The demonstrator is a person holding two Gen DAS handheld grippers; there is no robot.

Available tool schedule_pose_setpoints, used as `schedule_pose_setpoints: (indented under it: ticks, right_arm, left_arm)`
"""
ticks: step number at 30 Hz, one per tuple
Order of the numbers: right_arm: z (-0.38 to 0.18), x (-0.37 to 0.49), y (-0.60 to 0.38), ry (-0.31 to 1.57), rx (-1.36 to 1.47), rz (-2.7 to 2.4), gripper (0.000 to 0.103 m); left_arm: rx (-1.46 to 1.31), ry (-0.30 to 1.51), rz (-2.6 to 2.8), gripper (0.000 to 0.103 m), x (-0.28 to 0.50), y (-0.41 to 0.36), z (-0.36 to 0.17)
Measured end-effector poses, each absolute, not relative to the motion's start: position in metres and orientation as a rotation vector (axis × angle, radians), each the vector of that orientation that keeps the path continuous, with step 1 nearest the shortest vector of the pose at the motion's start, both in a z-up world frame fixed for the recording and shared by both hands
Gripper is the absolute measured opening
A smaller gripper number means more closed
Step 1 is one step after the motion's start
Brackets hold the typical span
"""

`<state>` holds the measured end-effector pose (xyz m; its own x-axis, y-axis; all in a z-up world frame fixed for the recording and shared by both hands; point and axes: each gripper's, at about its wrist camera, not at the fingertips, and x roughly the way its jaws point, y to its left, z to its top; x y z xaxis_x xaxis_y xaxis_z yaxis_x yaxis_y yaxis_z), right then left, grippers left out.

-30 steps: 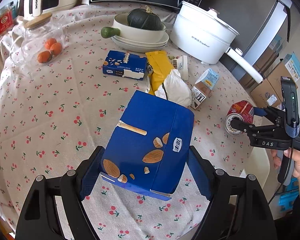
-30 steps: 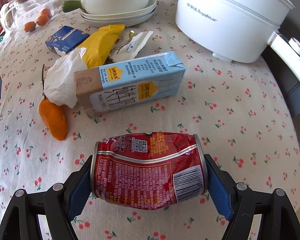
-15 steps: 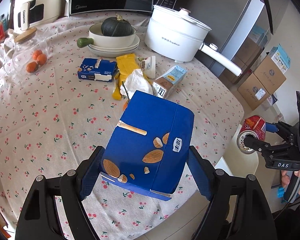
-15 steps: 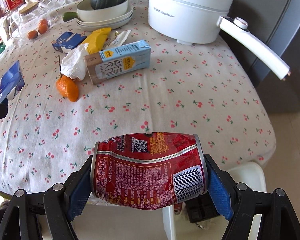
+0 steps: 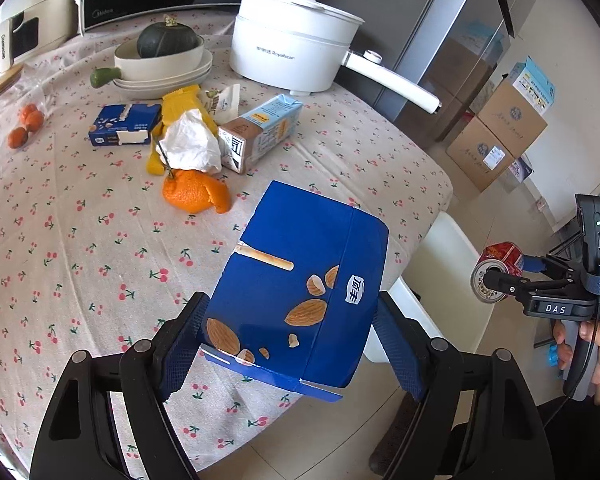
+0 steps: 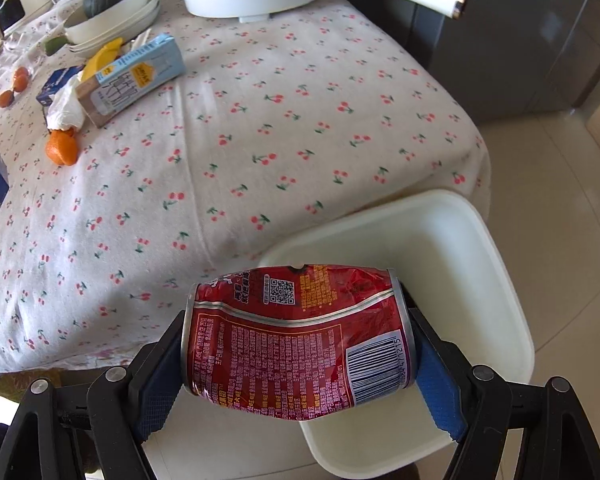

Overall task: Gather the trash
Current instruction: 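Carry the blue box and red can over the white bin and release both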

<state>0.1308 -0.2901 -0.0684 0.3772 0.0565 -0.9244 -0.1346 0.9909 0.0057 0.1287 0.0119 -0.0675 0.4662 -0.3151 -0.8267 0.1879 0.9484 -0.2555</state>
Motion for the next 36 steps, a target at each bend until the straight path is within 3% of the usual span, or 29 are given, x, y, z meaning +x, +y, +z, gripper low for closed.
schedule_pose_setpoints:
  ticks: [22,36]
  right_arm:
    - [-0.106,0.099,-0.421,1.223,0.052,-0.074,0.085]
    - [-0.109,0.099,-0.441,1.203,0.047,-0.095,0.085]
  left_arm:
    - [0.065,1.053,-0.579,0.084,0.142,-0.178,-0.116]
    - [0.095,0.993,-0.622,0.086,0.167,-0.219,-0.149]
